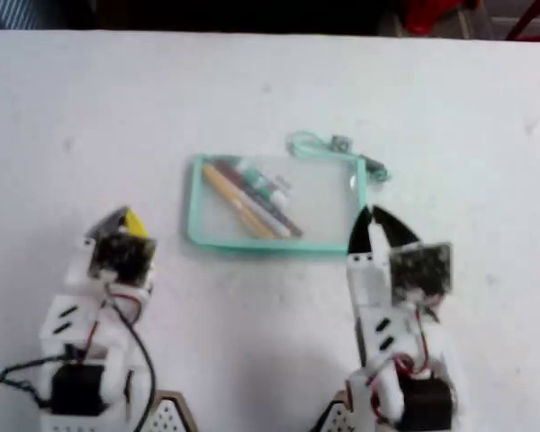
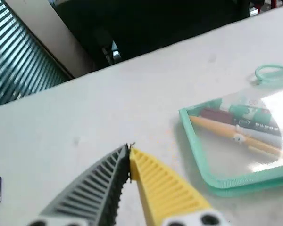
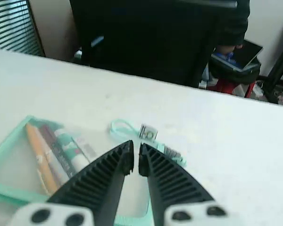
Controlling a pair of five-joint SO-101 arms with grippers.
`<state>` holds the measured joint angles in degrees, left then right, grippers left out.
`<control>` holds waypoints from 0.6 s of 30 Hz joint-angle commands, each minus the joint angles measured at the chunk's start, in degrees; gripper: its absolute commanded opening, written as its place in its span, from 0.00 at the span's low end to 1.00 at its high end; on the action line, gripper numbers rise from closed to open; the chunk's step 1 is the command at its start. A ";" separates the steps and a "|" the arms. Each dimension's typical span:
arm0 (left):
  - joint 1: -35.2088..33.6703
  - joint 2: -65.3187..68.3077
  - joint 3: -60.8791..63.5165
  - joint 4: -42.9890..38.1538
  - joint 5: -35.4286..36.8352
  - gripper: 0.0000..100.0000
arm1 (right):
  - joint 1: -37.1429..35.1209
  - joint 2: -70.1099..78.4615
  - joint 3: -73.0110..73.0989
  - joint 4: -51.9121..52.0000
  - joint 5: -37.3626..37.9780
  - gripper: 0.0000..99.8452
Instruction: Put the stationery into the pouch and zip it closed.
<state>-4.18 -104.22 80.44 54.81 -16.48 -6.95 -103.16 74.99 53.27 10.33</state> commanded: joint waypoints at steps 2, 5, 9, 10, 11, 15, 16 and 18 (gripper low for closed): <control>-0.22 -0.31 9.85 -5.01 -0.18 0.02 | 0.57 -0.22 9.23 -1.71 0.62 0.02; -0.40 -0.31 13.36 -6.33 -0.18 0.02 | 1.01 -0.22 16.00 -4.00 0.62 0.02; -0.22 -0.31 16.62 -6.07 -0.18 0.02 | 1.10 -0.04 21.89 -10.42 0.62 0.02; -0.40 -0.31 16.62 -5.45 -0.18 0.02 | 1.10 -0.04 21.71 -10.51 0.62 0.02; -0.40 -0.31 16.53 -4.57 -0.18 0.02 | 1.10 0.22 21.89 -10.24 0.62 0.02; -0.48 -0.31 16.53 0.88 -0.18 0.02 | 1.01 0.13 21.89 -7.25 0.62 0.02; -0.48 -0.31 16.53 2.02 -0.18 0.02 | 1.01 0.13 21.89 -6.64 0.62 0.02; -0.48 -0.31 16.53 4.57 -0.26 0.02 | 1.01 0.31 21.89 -4.79 0.62 0.02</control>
<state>-4.18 -103.87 97.05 55.25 -16.48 -6.24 -102.81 96.35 46.68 10.42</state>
